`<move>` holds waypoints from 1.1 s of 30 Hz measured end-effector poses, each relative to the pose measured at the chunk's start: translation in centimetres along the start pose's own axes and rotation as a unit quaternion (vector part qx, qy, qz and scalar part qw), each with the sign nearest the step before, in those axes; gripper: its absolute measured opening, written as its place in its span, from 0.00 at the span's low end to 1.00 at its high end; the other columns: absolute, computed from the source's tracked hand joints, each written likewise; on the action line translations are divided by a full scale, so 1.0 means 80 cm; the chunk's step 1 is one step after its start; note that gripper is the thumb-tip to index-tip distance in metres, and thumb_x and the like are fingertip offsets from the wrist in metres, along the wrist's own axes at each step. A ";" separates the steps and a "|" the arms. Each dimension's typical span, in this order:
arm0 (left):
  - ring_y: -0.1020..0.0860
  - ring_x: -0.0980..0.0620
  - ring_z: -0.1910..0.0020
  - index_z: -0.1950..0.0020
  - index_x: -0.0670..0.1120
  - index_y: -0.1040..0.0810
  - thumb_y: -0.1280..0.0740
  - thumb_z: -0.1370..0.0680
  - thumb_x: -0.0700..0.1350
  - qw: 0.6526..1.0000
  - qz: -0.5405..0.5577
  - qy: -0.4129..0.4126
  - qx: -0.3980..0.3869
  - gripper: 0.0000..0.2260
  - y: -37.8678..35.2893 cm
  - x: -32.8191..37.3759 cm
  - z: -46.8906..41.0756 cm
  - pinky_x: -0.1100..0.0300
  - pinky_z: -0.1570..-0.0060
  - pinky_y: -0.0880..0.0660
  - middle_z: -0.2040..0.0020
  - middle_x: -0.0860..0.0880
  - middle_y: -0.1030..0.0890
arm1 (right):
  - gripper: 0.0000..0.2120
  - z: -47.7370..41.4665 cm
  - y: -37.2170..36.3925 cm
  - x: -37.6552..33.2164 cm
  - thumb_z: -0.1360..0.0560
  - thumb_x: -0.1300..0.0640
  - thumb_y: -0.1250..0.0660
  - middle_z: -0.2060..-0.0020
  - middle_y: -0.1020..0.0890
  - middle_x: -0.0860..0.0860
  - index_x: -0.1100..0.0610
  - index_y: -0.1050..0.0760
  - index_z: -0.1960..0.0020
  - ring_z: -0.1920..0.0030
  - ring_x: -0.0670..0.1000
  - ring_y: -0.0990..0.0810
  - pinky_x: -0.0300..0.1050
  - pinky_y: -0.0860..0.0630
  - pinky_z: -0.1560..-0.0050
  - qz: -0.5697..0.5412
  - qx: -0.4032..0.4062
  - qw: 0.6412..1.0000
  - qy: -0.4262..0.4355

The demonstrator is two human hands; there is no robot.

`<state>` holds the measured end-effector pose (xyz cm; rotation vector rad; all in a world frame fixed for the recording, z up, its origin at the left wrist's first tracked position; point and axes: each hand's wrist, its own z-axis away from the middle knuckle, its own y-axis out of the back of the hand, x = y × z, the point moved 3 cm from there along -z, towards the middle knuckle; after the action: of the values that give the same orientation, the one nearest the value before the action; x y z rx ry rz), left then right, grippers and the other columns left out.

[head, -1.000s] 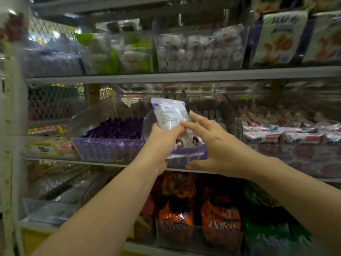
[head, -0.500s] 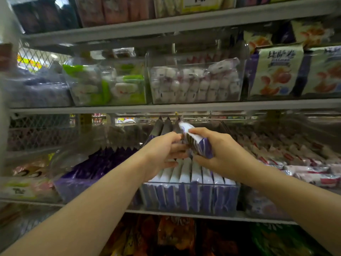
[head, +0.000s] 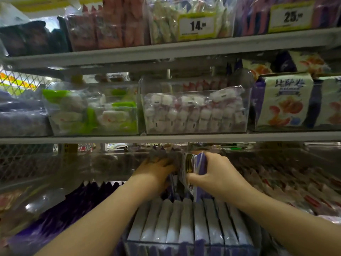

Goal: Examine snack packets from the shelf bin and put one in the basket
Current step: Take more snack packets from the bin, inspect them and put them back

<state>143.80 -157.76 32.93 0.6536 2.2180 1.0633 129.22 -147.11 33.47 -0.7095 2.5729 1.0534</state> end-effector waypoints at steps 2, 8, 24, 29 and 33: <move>0.43 0.44 0.24 0.25 0.58 0.38 0.37 0.20 0.49 1.000 0.005 0.008 0.005 0.24 -0.003 -0.007 -0.008 0.50 0.27 0.44 0.21 0.53 0.43 | 0.08 -0.010 -0.012 0.005 0.33 0.50 0.26 0.70 0.20 0.50 0.53 0.23 0.62 0.71 0.42 0.21 0.36 0.26 0.73 0.016 -0.002 1.000 -0.015; 0.39 0.45 0.25 0.27 0.57 0.33 0.38 0.20 0.49 0.999 0.041 0.012 0.031 0.21 -0.012 -0.020 -0.015 0.52 0.28 0.40 0.23 0.52 0.37 | 0.14 -0.047 -0.038 0.010 0.33 0.51 0.26 0.56 0.17 0.49 0.50 0.22 0.48 0.55 0.48 0.18 0.47 0.19 0.51 0.015 -0.018 0.999 -0.045; 0.35 0.44 0.29 0.29 0.57 0.36 0.37 0.20 0.49 0.996 0.065 0.043 0.040 0.20 -0.010 -0.021 -0.012 0.53 0.34 0.37 0.25 0.51 0.34 | 0.28 -0.068 -0.057 0.028 0.24 0.51 0.34 0.37 0.23 0.51 0.46 0.40 0.26 0.40 0.53 0.24 0.47 0.27 0.39 0.214 -0.184 0.958 0.058; 0.40 0.44 0.25 0.25 0.60 0.44 0.36 0.20 0.48 0.995 0.079 0.036 0.049 0.27 -0.012 -0.021 -0.011 0.52 0.30 0.39 0.22 0.52 0.41 | 0.30 -0.068 -0.068 0.035 0.23 0.52 0.35 0.38 0.22 0.55 0.48 0.43 0.24 0.39 0.56 0.23 0.50 0.26 0.38 0.215 -0.178 0.959 0.046; 0.49 0.47 0.22 0.22 0.62 0.51 0.37 0.20 0.50 0.998 0.051 -0.005 0.044 0.31 -0.017 -0.019 -0.009 0.52 0.26 0.47 0.20 0.55 0.50 | 0.39 -0.069 -0.051 0.035 0.28 0.48 0.28 0.30 0.30 0.47 0.47 0.44 0.24 0.31 0.51 0.31 0.36 0.36 0.36 0.217 -0.220 0.947 0.085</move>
<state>144.15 -159.82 32.62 0.8171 2.2532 1.0134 128.67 -154.51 33.75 -0.3305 2.7373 1.8173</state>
